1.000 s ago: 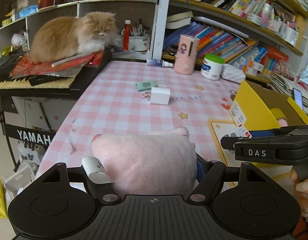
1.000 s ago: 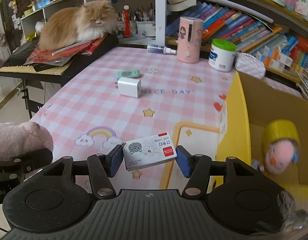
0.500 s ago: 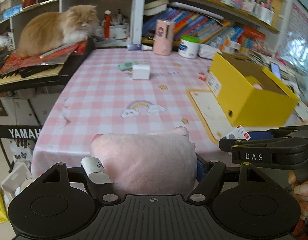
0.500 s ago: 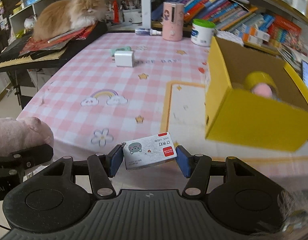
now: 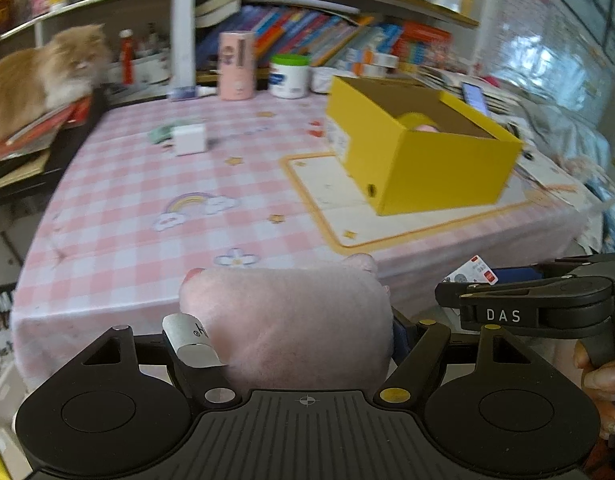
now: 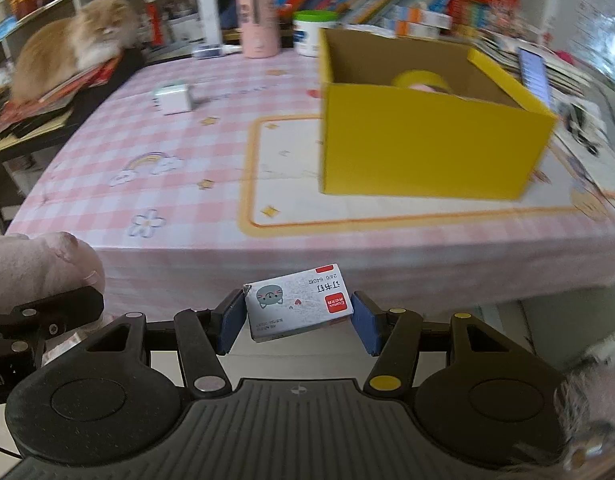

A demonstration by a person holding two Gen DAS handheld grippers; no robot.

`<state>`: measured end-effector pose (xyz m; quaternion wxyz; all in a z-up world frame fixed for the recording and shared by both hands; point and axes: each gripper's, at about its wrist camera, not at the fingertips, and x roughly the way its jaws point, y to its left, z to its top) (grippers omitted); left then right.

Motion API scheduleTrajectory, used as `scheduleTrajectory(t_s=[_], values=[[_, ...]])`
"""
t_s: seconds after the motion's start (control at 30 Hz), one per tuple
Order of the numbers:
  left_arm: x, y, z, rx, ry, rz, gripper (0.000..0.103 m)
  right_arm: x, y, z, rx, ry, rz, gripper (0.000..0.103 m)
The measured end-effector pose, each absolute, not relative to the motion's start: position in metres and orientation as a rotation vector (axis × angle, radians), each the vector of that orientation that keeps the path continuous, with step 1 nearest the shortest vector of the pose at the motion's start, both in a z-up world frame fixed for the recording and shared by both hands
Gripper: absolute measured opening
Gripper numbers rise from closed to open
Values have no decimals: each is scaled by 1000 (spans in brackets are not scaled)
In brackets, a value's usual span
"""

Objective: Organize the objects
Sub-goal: 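Carry the card box with the right tool while the left tool carries the pig toward the box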

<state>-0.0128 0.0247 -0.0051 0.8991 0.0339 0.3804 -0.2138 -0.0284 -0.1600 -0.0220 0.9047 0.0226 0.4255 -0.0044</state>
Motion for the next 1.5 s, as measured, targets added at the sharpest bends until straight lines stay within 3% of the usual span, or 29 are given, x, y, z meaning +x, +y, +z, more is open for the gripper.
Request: scheduleTrajectory(t_s=[0.63, 1.5], values=[[-20, -51, -9, 160, 803, -658, 75, -76, -233, -25, 139, 906, -243, 55], [9, -107, -5, 174, 786, -688, 75, -45, -284, -23, 129, 918, -258, 55]])
